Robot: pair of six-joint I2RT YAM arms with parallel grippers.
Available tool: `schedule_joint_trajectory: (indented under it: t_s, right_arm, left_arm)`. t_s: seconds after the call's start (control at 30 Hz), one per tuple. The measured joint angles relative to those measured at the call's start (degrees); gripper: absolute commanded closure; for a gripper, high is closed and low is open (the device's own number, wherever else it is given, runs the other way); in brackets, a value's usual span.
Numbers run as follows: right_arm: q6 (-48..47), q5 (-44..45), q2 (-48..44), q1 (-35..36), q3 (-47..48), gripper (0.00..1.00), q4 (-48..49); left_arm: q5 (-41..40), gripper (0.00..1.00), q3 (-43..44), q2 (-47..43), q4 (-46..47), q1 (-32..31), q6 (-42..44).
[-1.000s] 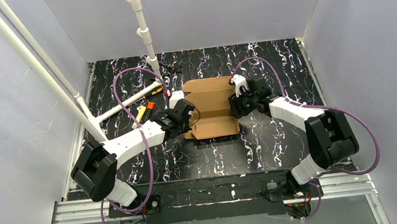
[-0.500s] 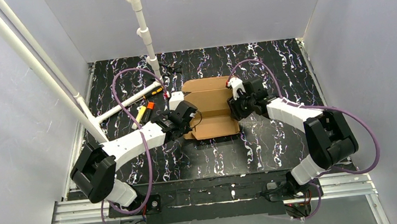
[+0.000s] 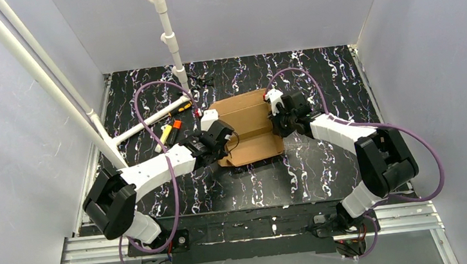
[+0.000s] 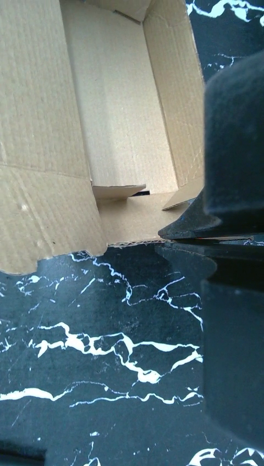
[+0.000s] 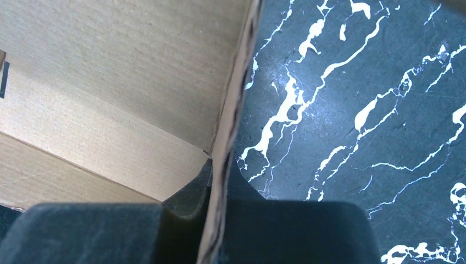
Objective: Fold the paper box
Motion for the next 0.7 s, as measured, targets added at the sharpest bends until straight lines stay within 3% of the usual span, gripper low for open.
schedule_joint_trajectory:
  t_s: [0.13, 0.27, 0.47, 0.7]
  right_arm:
    - [0.50, 0.98, 0.00, 0.04, 0.02, 0.99, 0.09]
    - [0.92, 1.40, 0.00, 0.07, 0.02, 0.99, 0.17]
    - [1.53, 1.33, 0.15, 0.09, 0.02, 0.99, 0.37]
    - [1.75, 1.11, 0.28, 0.15, 0.02, 0.99, 0.63]
  left_arm:
    - [2.25, 1.00, -0.02, -0.63, 1.40, -0.11, 0.35]
    - [5.60, 0.91, -1.77, -3.78, 4.98, -0.11, 0.17]
    - [10.14, 0.87, -4.09, -5.55, 10.03, -0.11, -0.44]
    - [13.88, 0.63, -4.20, -4.22, 12.85, -0.07, -0.74]
